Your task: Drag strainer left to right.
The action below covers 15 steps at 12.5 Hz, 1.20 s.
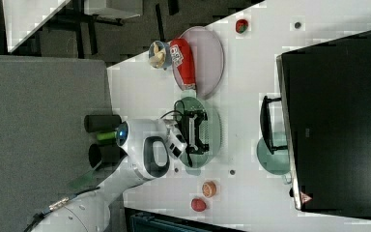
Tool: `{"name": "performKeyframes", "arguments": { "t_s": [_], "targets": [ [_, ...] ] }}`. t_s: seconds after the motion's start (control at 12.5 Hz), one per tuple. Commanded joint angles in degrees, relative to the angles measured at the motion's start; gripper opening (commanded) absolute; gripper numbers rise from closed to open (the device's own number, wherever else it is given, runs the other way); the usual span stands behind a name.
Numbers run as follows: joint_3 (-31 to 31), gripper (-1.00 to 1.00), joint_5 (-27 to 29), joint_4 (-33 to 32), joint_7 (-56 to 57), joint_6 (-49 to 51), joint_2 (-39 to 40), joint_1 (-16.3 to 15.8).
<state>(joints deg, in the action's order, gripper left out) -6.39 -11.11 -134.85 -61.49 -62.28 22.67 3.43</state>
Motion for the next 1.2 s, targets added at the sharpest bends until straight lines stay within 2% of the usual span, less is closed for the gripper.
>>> {"name": "performKeyframes", "arguments": {
  "t_s": [0.08, 0.64, 1.2],
  "targets": [
    [3.0, 1.0, -0.7, 0.1, 7.8, 1.1, -1.6, -0.4],
    [10.2, 1.0, -0.7, 0.2, 14.1, 0.2, -1.7, -0.3],
    [13.9, 1.0, -0.6, 0.2, 21.1, 0.1, -1.7, -0.3]
  ]
}}
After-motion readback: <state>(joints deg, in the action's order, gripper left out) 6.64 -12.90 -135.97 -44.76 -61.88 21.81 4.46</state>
